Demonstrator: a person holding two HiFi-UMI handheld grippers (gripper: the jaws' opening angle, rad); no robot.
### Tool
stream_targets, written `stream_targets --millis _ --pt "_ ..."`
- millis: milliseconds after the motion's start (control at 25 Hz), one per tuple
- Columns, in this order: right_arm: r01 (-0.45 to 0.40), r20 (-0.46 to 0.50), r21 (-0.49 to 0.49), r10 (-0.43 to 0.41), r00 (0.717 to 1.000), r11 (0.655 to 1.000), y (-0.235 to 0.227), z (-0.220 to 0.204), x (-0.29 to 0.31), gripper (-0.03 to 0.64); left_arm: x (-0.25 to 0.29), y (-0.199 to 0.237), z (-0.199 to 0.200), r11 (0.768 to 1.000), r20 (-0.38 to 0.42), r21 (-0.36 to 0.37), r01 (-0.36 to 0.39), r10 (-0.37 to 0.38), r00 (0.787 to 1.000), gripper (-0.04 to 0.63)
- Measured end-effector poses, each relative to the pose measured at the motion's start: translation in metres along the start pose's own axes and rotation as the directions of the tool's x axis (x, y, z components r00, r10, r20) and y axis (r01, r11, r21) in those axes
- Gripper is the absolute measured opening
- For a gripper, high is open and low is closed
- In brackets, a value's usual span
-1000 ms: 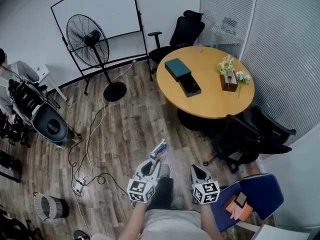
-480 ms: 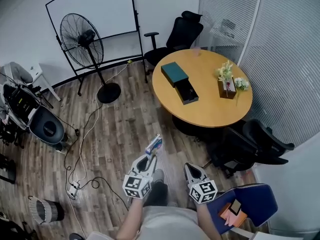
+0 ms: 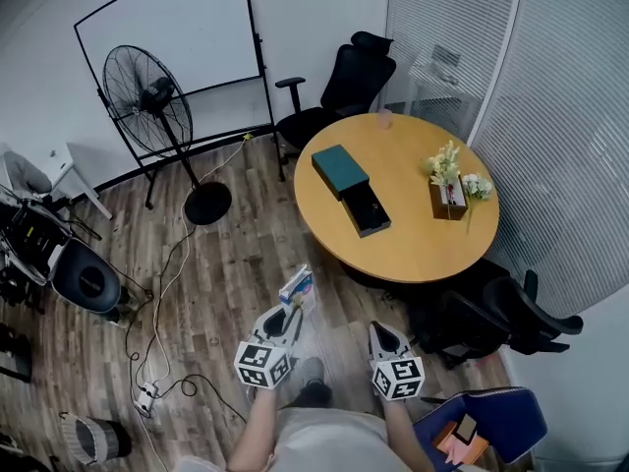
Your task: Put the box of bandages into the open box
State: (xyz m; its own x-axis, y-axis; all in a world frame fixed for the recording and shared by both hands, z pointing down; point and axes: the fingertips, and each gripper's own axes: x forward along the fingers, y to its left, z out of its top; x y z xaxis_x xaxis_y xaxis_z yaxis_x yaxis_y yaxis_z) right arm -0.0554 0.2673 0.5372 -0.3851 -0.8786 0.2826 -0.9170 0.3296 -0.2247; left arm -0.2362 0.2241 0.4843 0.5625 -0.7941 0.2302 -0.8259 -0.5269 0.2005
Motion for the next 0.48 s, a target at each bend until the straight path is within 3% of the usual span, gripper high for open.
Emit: stream_targets --millis 480 --pt "0.067 0.007 0.069 -0.067 0.998 0.995 -0.015 0.035 0.108 -0.005 0.083 0.086 0.046 0.999 0.013 0.005 0.045 -0.045 0.999 0.08"
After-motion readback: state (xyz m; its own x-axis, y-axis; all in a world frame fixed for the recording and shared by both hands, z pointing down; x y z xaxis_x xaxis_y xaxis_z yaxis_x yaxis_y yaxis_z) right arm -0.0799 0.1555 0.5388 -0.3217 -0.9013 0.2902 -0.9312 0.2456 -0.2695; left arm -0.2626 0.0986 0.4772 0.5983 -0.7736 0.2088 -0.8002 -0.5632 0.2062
